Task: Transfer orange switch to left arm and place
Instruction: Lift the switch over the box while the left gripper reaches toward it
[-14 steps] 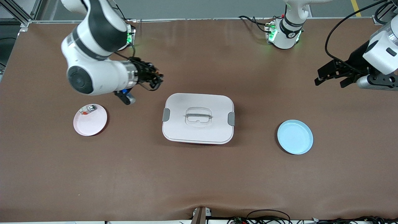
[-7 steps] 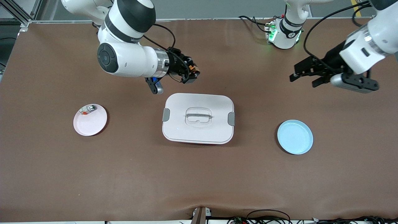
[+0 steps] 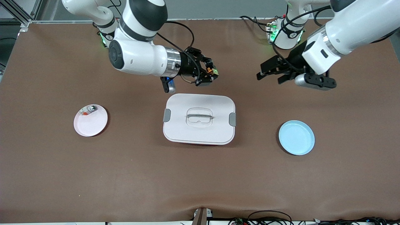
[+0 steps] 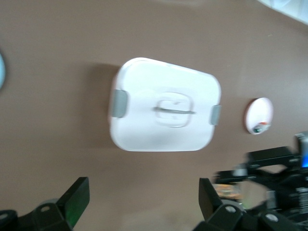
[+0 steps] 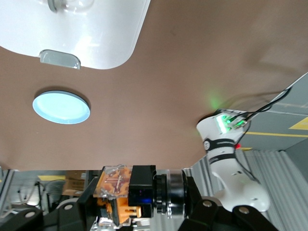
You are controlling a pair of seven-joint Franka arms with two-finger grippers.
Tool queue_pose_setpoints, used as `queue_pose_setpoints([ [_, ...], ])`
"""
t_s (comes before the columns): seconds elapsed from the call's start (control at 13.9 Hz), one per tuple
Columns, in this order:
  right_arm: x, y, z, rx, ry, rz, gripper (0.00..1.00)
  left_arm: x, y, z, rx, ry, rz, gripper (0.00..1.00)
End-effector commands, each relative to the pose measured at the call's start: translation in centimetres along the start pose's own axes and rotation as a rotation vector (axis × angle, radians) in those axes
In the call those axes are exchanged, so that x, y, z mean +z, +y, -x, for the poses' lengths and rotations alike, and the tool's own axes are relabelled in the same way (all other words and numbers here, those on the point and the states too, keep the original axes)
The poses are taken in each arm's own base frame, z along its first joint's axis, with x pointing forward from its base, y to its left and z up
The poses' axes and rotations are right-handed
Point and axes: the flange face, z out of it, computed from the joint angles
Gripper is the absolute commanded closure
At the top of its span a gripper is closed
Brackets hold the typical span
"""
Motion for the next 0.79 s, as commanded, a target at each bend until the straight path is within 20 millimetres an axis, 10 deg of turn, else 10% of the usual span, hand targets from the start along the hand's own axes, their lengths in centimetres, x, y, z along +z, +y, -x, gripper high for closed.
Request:
queue_pose_setpoints([
  [0.0,1.8,-0.1,1.2,0.067,-0.021,-0.053,0.69,2.0,1.5,1.7,-0.059,0.023,0.049,0.00],
  [0.72,3.3,-0.8,3.8,0.136,-0.043,-0.099,0.69,6.3,1.6,5.1,-0.043,-0.071,0.087,0.07],
])
